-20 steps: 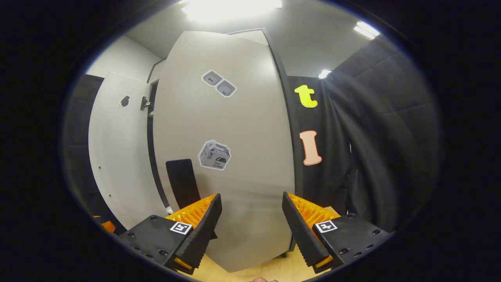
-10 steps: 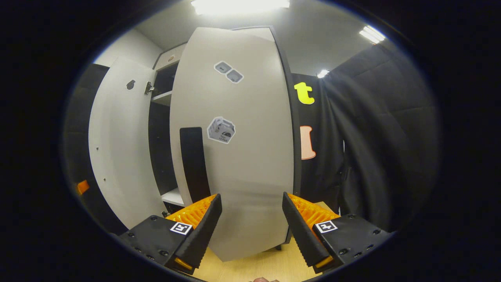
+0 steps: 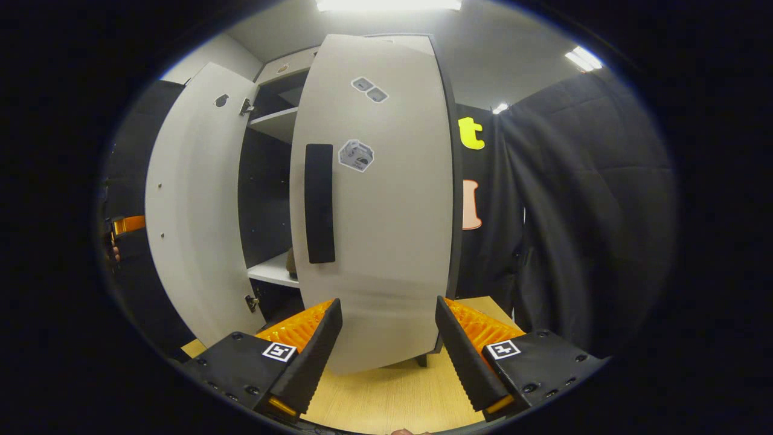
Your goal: Grab one shoe with the right hand and put it into the shoe cabinet, grab the other shoe with the left hand and put it into the shoe cabinet; then close the right door with the right hand and the left door with the left hand.
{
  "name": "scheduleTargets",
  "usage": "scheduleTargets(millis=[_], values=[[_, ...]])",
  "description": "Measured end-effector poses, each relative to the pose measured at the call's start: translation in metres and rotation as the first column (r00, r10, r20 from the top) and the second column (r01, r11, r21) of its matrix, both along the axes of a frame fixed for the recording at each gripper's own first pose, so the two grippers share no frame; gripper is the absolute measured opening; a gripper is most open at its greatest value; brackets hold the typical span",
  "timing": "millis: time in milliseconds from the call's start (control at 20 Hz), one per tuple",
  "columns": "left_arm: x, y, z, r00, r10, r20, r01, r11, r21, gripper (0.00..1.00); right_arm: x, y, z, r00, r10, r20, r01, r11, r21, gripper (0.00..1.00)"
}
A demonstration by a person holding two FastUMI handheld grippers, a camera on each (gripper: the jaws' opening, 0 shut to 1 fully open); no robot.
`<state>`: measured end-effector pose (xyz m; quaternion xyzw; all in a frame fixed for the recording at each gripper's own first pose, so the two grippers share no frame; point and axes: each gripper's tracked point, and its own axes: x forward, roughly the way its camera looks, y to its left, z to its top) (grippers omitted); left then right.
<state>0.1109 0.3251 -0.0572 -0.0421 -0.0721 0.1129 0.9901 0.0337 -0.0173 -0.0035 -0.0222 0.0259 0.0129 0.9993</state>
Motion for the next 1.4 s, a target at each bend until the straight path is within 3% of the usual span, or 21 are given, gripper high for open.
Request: scheduleTargets(millis=[100,300,350,400,850,900,950,1100,1150,1200,1400], values=[[0.014,0.002,0.005,0.997,-0.071,0.005,0.071,0.997,-0.002,0.96,-0.006,-0.002,-0.009,1.000,-0.007,-0.019,0.007,1.000,0.001,0.98],[0.034,-0.011,0.014,0.987,-0.162,-0.003,0.162,0.987,0.019,0.93,-0.016,-0.007,-0.016,0.999,-0.023,-0.030,0.023,0.999,0.024,0.98],[0.038,-0.017,0.018,0.984,-0.176,-0.005,0.176,0.984,0.041,0.85,-0.017,-0.008,-0.017,0.999,-0.021,-0.031,0.022,0.999,0.035,0.98],[0.045,-0.022,0.023,0.983,-0.182,-0.008,0.182,0.981,0.063,0.93,-0.018,-0.010,-0.019,0.999,-0.022,-0.033,0.024,0.998,0.049,0.98],[0.055,-0.047,0.030,0.974,-0.212,-0.075,0.221,0.964,0.148,0.93,-0.022,-0.019,-0.038,0.996,-0.058,-0.066,0.063,0.995,0.080,0.98],[0.054,-0.056,0.032,0.971,-0.224,-0.080,0.234,0.960,0.154,1.00,-0.021,-0.018,-0.040,0.996,-0.056,-0.069,0.062,0.995,0.084,0.98],[0.054,-0.068,0.034,0.967,-0.239,-0.084,0.249,0.955,0.158,0.93,-0.020,-0.017,-0.041,0.996,-0.053,-0.072,0.059,0.995,0.086,0.98],[0.055,-0.097,0.032,0.959,-0.267,-0.098,0.281,0.941,0.185,0.93,-0.017,-0.019,-0.043,0.996,-0.054,-0.072,0.060,0.995,0.081,0.98],[0.055,-0.104,0.033,0.959,-0.269,-0.095,0.283,0.939,0.194,1.00,-0.016,-0.020,-0.044,0.996,-0.056,-0.071,0.062,0.995,0.080,0.99],[0.058,-0.111,0.033,0.958,-0.270,-0.096,0.285,0.938,0.197,0.93,-0.016,-0.021,-0.044,0.996,-0.059,-0.072,0.065,0.995,0.080,0.99],[0.065,-0.135,0.029,0.957,-0.277,-0.088,0.289,0.941,0.176,0.93,-0.019,-0.026,-0.045,0.994,-0.080,-0.076,0.086,0.993,0.086,0.99]])
